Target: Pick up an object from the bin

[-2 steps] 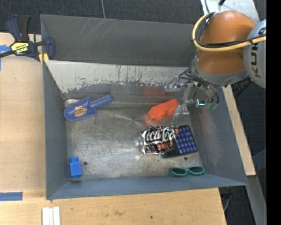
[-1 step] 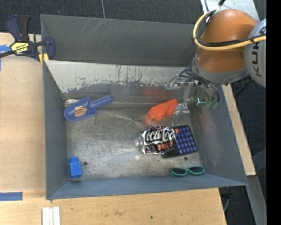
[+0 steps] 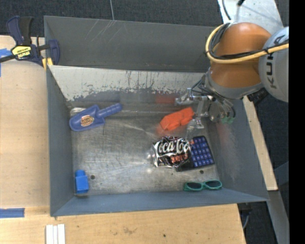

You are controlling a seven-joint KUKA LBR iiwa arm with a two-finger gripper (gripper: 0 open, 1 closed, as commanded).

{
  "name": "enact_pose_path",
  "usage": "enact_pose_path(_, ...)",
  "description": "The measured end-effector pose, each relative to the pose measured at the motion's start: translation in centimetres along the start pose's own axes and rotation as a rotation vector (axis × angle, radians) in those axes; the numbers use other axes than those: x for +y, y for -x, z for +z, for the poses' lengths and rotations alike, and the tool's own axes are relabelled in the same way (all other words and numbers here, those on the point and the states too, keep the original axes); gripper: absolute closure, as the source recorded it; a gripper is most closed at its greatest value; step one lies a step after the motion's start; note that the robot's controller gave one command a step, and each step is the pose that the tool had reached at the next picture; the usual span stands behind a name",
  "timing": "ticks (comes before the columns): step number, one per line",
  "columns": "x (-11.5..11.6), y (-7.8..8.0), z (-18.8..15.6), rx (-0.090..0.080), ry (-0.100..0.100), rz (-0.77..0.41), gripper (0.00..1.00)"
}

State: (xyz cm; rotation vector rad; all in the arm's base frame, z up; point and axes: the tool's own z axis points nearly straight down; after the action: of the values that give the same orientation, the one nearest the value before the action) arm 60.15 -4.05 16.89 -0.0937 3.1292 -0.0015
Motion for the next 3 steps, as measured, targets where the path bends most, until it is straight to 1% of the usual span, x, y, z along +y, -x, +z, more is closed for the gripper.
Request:
enact_pose_path(1, 2.2, 1.4, 4.4, 0.006, 0.000, 0.064, 0.00)
enact_pose_path(2, 0.2, 2.3, 9.2, -0.003, 0.005, -0.095, 1.00)
enact_pose_path(3, 0.2, 2.3, 9.2, -0.003, 0.005, -0.095, 1.00)
